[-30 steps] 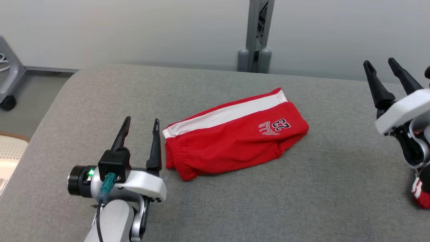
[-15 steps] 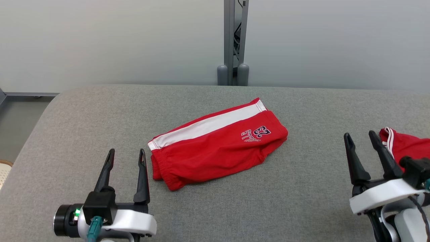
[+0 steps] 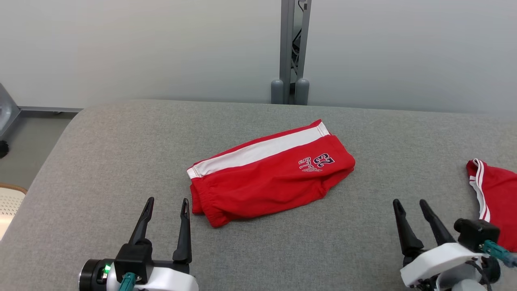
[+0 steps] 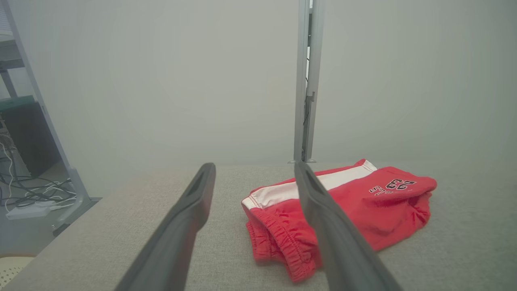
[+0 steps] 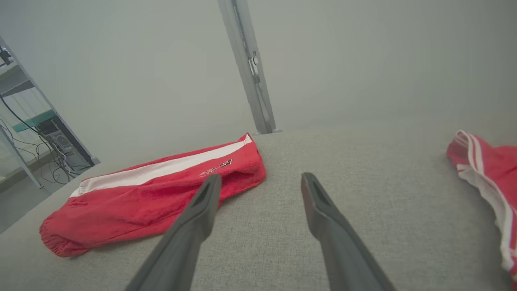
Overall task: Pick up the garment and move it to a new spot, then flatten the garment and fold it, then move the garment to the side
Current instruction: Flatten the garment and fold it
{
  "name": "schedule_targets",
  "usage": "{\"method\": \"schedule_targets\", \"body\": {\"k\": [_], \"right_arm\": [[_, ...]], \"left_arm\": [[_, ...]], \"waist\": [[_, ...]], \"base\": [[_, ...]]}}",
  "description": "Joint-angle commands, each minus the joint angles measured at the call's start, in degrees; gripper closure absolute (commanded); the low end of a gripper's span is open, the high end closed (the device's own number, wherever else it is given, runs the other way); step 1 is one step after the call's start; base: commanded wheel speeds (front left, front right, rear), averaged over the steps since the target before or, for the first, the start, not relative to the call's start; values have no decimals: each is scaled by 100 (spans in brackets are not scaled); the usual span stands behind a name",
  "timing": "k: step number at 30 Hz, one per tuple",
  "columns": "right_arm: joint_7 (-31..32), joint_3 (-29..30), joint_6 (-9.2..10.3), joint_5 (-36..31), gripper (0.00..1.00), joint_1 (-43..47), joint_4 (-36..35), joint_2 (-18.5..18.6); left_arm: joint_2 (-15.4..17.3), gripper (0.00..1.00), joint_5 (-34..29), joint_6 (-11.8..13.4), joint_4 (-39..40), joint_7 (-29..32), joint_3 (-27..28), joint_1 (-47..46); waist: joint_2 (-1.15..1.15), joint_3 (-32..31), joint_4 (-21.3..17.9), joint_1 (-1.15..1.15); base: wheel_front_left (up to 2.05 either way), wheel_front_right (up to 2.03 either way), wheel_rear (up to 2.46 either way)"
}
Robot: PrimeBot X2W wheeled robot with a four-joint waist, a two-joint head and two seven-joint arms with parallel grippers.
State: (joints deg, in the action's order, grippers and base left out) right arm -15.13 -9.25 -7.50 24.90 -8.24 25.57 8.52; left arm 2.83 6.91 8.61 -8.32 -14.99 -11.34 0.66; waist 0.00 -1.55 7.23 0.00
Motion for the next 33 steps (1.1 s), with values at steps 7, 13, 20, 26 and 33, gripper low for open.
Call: {"method": "schedule_targets", "body": {"k": [7,13,20,26,33], "right_arm": [[985,-178,3,1875,0,-903,1168,-207],[1627,86,3,2797,0,-1702,2198,-260],[2070,611,2,3409,0,-2580,3477,-322],[2216,1031,2,3810,0,-3146,4305,-338],[2205,1324,2,4011,0,-3514,4717,-282]], "left_arm": [[22,0,-10,-98,-115,-18,-190,-86],[20,0,-7,-130,-200,-18,-322,-151],[24,0,98,-12,-256,-18,-356,-230],[23,0,159,47,-237,-18,-499,-296],[22,0,211,128,-162,-18,-666,-396]], "waist": [[0,142,341,0],[0,294,719,0],[0,496,1103,0],[0,657,1319,0],[0,858,1458,0]], "base": [[0,0,0],[0,0,0],[0,0,0],[0,0,0],[0,0,0]]}}
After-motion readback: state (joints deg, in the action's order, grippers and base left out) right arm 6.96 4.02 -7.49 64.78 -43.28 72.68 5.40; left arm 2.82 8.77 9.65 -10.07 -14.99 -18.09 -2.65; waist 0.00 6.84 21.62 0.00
